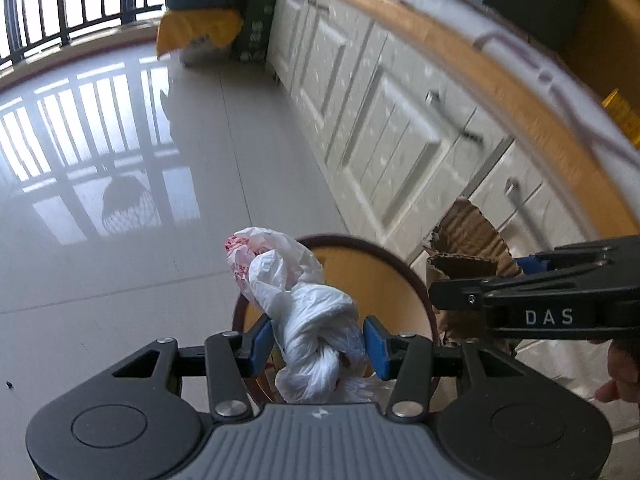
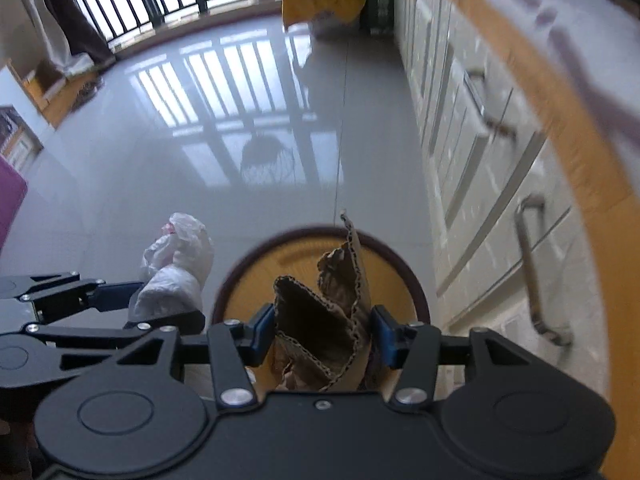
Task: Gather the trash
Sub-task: 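Carry the white bag and cardboard with both tools over the trash bin, then open the left tool over the bin while the right tool releases the cardboard, then move both open tools back from the bin toward the bench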
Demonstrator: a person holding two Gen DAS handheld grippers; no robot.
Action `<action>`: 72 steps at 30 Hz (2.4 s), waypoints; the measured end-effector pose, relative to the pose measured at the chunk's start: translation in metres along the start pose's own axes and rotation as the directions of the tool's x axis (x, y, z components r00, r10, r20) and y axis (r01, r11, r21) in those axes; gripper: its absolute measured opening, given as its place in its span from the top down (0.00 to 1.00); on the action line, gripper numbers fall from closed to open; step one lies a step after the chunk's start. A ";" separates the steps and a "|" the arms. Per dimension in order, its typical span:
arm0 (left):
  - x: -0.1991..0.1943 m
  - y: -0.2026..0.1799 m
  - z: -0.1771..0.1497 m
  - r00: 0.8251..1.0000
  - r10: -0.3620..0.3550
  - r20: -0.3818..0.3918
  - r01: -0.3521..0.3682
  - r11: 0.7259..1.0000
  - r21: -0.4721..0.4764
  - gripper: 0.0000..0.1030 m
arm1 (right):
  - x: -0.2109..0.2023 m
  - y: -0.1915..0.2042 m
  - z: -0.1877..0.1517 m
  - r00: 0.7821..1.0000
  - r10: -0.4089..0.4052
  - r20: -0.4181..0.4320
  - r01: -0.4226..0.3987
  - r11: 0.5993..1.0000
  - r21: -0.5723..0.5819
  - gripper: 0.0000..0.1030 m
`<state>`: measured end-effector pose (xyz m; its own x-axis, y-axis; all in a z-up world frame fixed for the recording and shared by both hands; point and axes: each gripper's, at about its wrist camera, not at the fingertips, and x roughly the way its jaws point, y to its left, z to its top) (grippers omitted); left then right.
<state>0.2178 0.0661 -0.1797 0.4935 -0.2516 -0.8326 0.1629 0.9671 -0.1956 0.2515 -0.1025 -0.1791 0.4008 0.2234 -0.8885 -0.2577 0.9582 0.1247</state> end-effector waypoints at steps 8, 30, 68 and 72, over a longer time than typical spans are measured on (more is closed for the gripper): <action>0.047 -0.007 -0.015 0.995 -0.009 -0.101 0.015 0.999 0.051 0.52 | 0.034 -0.005 -0.003 0.997 0.008 -0.082 -0.014 0.998 -0.066 0.45; 0.107 -0.020 -0.025 0.976 0.021 -0.215 0.022 0.980 0.195 0.25 | 0.070 -0.023 -0.001 0.989 0.050 -0.139 -0.045 0.998 0.036 0.15; 0.005 0.021 -0.014 0.972 0.096 -0.214 -0.102 0.995 -0.019 0.00 | 0.013 -0.002 -0.009 0.973 -0.148 -0.178 0.146 0.989 -0.024 0.00; -0.010 0.022 -0.015 0.974 0.105 -0.201 -0.116 0.992 -0.041 0.00 | 0.001 0.005 -0.009 0.973 -0.158 -0.168 0.154 0.987 -0.039 0.00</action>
<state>0.2037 0.0908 -0.1835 0.3259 -0.1353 -0.9357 0.0695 0.9905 -0.1190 0.2425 -0.0989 -0.1830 0.2828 0.0357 -0.9585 -0.2274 0.9733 -0.0309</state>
